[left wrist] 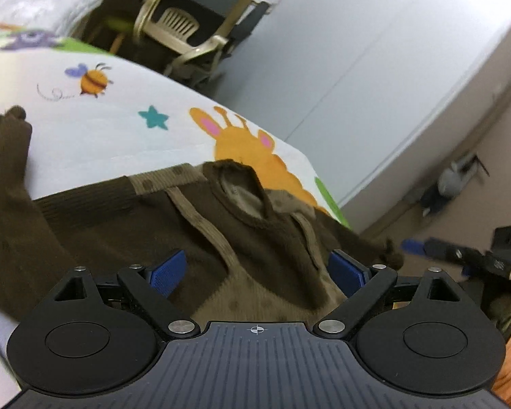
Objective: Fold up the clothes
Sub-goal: 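Lift and shake the dress with both grippers, spreading it flat on the mat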
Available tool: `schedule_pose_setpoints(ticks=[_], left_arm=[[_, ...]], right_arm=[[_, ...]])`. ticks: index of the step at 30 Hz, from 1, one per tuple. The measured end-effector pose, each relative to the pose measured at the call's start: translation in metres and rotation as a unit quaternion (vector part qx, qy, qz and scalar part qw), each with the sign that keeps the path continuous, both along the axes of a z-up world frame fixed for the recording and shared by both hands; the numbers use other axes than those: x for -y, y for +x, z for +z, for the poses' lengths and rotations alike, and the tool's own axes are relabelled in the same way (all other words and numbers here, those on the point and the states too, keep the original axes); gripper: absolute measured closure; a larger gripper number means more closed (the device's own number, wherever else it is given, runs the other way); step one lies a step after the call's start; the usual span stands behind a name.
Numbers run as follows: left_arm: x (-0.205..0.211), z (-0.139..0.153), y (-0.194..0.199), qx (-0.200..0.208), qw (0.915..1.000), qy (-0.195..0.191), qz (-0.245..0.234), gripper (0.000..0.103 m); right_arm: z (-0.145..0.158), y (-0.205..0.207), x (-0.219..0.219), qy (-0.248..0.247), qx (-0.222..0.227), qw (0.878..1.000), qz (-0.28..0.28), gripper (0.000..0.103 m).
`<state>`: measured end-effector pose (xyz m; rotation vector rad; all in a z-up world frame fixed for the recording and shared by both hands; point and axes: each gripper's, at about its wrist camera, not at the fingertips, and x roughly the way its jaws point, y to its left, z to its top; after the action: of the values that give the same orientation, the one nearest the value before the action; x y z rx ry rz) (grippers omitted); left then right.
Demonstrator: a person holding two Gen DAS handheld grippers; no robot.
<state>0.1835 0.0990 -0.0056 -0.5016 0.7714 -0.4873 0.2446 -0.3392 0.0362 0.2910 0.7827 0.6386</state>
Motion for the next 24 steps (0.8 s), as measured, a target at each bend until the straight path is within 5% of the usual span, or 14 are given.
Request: schedule_pose_setpoints(ticks=[3,7,11,14,20,24], left_arm=[[-0.015,-0.012,0.016,-0.019,0.9988,0.023,0.038,0.009],[-0.042,-0.014,0.028,-0.027,0.9943,0.048,0.091,0.009],[-0.046,0.000,0.026,-0.022,0.9979,-0.054,0.028,0.008],[-0.027,-0.008,0.037,-0.062,0.9923,-0.105,-0.019,0.007],[-0.004,-0.041,0.073,-0.126,0.9848,-0.120,-0.008,0.007],[-0.015,-0.026,0.108,-0.092,0.9808,-0.165,0.047,0.007]], right_arm=[[-0.038,0.034,-0.016,-0.028,-0.055,0.998,0.003,0.003],[-0.058,0.060,-0.018,-0.132,-0.014,0.989,-0.069,0.003],[-0.043,0.070,0.003,0.005,-0.057,0.997,-0.049,0.003],[-0.043,0.081,-0.001,0.111,-0.118,0.987,-0.004,0.003],[-0.076,0.101,-0.038,0.117,-0.207,0.971,0.026,0.002],[-0.064,0.127,-0.063,0.158,-0.168,0.971,0.057,0.002]])
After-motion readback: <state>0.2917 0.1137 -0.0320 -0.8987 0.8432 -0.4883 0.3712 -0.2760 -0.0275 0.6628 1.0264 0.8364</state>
